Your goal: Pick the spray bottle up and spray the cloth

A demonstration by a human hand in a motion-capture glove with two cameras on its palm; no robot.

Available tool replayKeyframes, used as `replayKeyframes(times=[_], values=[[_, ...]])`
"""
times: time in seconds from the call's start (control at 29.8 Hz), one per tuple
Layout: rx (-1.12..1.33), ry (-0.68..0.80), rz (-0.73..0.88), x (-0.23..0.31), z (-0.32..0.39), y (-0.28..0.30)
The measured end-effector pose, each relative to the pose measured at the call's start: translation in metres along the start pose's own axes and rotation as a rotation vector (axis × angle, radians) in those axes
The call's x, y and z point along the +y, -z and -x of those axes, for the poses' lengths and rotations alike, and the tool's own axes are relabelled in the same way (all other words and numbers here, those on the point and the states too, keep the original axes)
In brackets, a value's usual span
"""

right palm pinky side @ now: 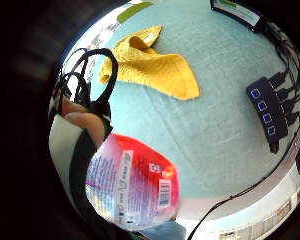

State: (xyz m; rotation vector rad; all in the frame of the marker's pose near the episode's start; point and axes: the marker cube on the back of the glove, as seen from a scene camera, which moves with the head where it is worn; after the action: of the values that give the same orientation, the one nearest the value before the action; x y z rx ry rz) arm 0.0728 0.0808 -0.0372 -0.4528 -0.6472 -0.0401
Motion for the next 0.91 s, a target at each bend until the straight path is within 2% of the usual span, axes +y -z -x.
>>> replayKeyframes(times=[0.91], values=[[-0.001,-0.008,0.007,0.0048,-0.0007,0.0016]])
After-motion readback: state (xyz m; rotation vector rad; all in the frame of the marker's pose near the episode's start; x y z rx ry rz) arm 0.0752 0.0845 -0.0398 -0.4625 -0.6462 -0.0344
